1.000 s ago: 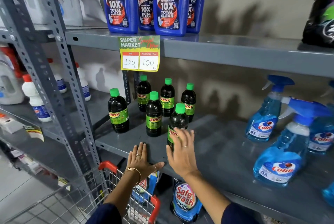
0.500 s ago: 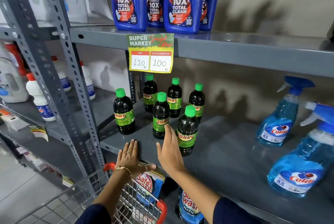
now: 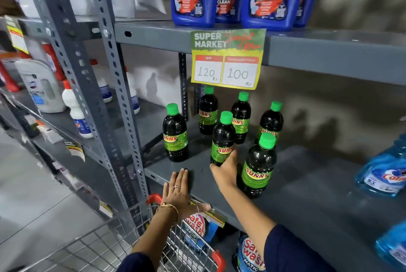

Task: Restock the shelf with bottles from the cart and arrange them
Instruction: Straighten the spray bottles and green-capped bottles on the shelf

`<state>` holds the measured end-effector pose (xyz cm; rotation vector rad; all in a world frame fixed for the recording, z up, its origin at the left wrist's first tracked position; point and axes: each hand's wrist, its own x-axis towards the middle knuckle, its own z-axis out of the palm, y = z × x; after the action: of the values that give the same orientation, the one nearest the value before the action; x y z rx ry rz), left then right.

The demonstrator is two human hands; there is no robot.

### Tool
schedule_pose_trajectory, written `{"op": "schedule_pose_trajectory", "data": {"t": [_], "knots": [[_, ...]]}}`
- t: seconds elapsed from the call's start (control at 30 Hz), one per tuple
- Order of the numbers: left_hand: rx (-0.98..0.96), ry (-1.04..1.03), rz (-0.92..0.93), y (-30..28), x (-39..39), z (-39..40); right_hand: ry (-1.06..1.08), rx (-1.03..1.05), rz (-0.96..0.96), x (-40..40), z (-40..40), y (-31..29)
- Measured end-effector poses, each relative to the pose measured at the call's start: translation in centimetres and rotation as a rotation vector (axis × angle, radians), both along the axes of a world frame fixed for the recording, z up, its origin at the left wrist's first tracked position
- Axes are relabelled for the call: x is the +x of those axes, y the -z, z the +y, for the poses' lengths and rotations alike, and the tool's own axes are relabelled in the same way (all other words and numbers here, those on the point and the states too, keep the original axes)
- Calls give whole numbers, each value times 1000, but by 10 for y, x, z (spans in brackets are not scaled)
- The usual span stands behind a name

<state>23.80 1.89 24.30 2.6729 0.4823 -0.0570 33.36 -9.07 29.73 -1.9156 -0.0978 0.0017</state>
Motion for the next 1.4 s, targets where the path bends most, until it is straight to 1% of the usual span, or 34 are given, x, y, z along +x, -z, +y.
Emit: {"op": "schedule_pose_trajectory", "data": {"t": [0.23,0.43,0.53,0.63,0.83,1.2,1.4], "knots": [[-3,5,-7,3,2,0,55,-25,-36,6,-2,9],[-16,-1,-12,3,1,0,36,-150,-42,4,-4,10],[-17,-2,-7,3,1,0,-8,-181,-53,1,-5,10],[-14,3,-3,2,1,0,-57,-184,-46,2,-8,10],[-14,5,0,0,1,-1,-63,-140,-21,1,-8,9],[-4,4,4,-1,0,-1,-43,-162,-113,-14,-3,12],[-24,11,29,-5,-1,-1,-82,-185,-64,-14,-8,13]]}}
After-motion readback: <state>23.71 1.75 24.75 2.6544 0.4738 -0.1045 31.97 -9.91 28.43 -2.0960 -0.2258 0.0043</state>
